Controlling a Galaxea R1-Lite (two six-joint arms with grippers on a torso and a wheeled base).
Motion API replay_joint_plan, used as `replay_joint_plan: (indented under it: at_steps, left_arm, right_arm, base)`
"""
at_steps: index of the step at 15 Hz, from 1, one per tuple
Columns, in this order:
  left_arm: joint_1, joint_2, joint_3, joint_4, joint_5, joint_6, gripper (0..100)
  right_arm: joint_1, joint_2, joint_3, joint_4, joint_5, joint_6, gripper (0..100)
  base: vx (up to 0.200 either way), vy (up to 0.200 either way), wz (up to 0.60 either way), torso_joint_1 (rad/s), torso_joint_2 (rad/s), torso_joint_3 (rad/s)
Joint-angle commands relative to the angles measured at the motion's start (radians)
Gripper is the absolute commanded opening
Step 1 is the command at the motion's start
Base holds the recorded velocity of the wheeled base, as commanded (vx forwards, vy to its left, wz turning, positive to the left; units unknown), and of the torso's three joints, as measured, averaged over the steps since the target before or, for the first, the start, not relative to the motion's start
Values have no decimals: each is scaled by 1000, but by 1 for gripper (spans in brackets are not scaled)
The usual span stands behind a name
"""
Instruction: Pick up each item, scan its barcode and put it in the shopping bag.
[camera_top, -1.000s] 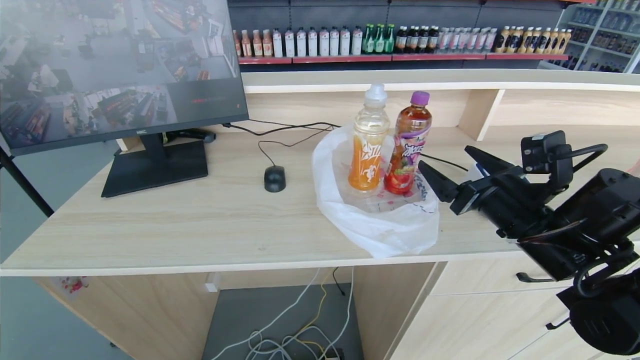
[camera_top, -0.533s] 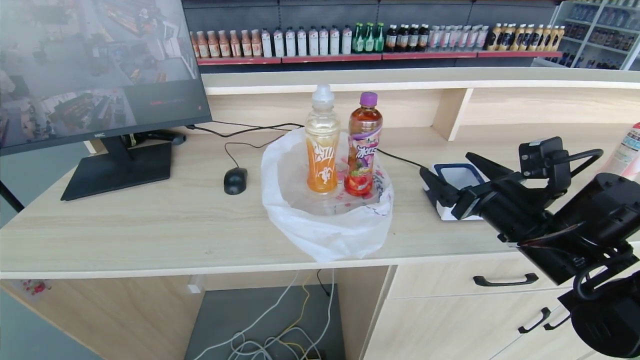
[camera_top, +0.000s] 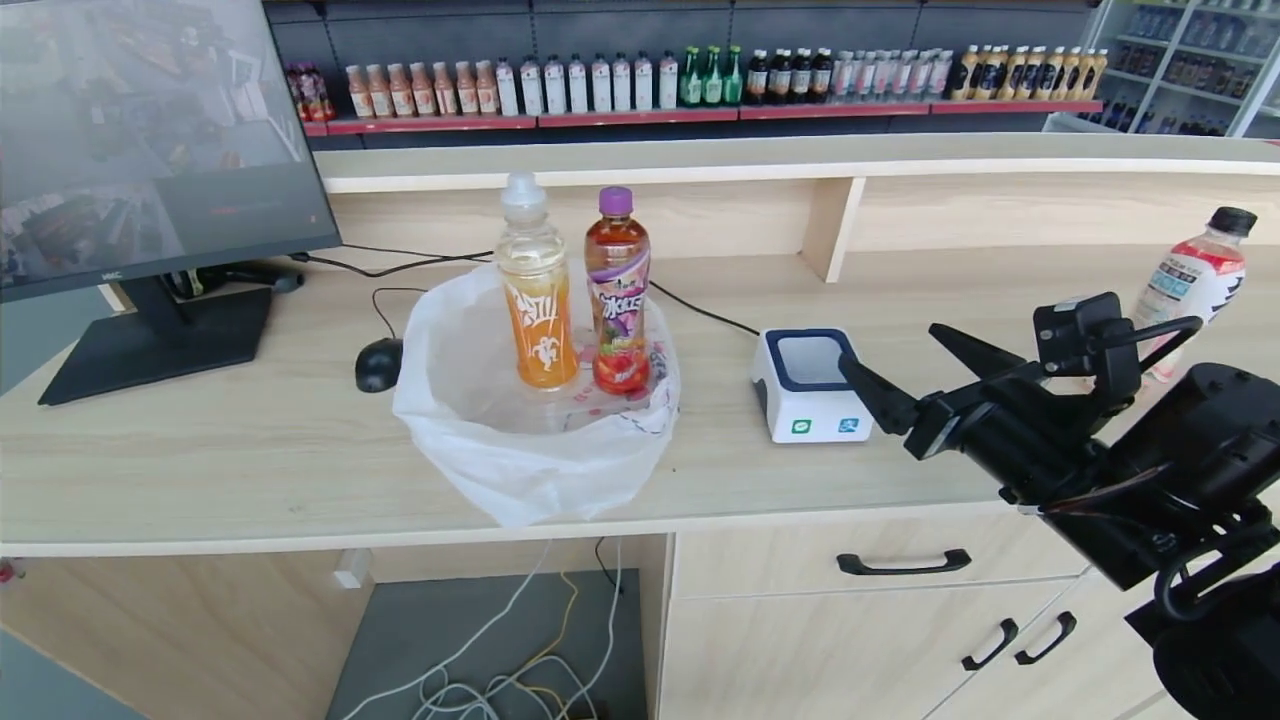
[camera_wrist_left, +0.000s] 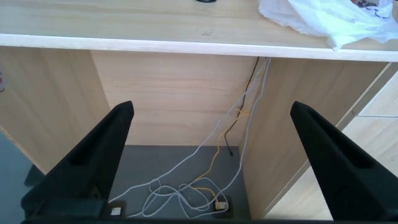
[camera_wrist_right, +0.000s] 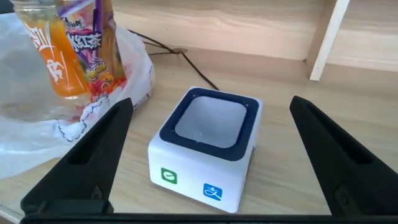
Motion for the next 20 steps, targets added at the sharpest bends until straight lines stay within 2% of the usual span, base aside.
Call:
replay_joint_plan:
  at_steps: [1,20]
  left_arm:
    - [0,0,0,0,0,1,100]
    - [0,0,0,0,0,-1,100]
  right_arm:
    - [0,-2,4,-1,0,-1,100]
    - [0,-53,69,-1,0,-1,100]
  base:
    - [0,-200,0,2,2,7]
    - [0,-200,0,3,3,1]
